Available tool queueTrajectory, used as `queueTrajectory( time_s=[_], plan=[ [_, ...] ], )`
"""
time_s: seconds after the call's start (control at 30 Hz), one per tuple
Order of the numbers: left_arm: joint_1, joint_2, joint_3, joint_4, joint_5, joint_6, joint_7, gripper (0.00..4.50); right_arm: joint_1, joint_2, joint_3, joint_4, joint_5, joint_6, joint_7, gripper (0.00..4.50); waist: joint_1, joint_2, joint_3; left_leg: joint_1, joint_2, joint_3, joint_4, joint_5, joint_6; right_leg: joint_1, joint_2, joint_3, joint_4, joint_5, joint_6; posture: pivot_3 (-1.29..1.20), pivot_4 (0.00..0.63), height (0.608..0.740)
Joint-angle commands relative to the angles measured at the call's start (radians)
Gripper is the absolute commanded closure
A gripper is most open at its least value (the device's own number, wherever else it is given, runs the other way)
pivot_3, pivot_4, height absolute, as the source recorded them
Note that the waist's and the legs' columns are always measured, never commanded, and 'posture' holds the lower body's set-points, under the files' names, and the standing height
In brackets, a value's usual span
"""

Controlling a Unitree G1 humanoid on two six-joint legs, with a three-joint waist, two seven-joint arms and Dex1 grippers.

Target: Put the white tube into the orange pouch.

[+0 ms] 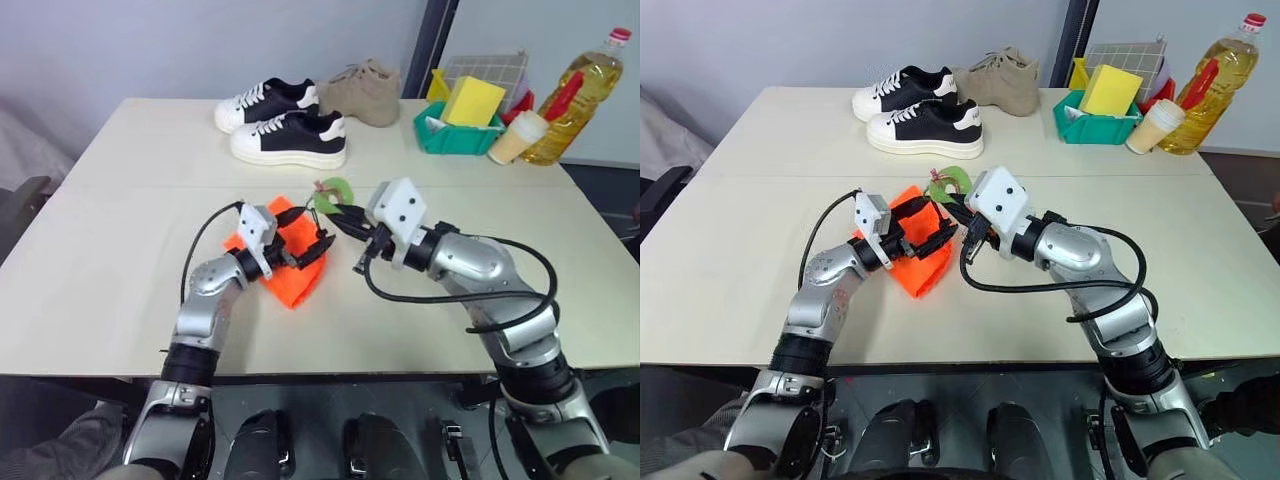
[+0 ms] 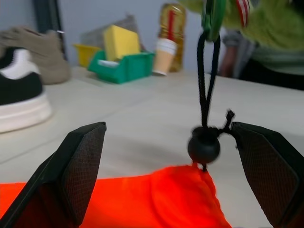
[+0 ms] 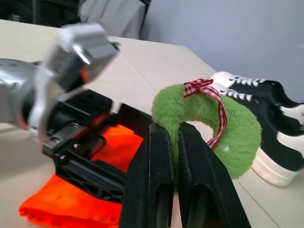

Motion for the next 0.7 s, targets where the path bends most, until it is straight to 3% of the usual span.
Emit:
queueTrajectory(
  time_s=[0.03,0.43,0.7],
  plan=[
    [0.042,-0.011,-0.043,-0.104,0.099,-0.063,0.108,0.0,-0.023,0.023,-0.01,0.0,-0.012,-0.032,-0.02,4.48,0.0,0.0,0.0,0.0,0.0,0.0,0.0,0.0,0.0,0.0,0.0,0.0,0.0,0.0,0.0,0.0,0.15,0.74],
    [0.22,-0.178,-0.197,-0.365,0.354,0.072,0.503,0.0,0.003,0.051,-0.004,0.033,-0.014,-0.061,-0.013,4.48,0.001,0.0,0.0,0.0,0.0,0.0,0.0,-0.001,0.002,0.0,-0.001,0.001,0.0,0.0,0.0,0.0,0.15,0.74],
    [0.256,-0.232,-0.292,-0.42,0.485,0.163,0.641,0.0,-0.017,0.06,0.022,0.061,-0.009,-0.074,0.037,4.48,0.002,0.0,0.0,0.0,0.0,-0.001,0.0,-0.002,0.003,0.0,-0.001,0.001,0.0,0.0,0.0,0.0,0.15,0.74]
  ],
)
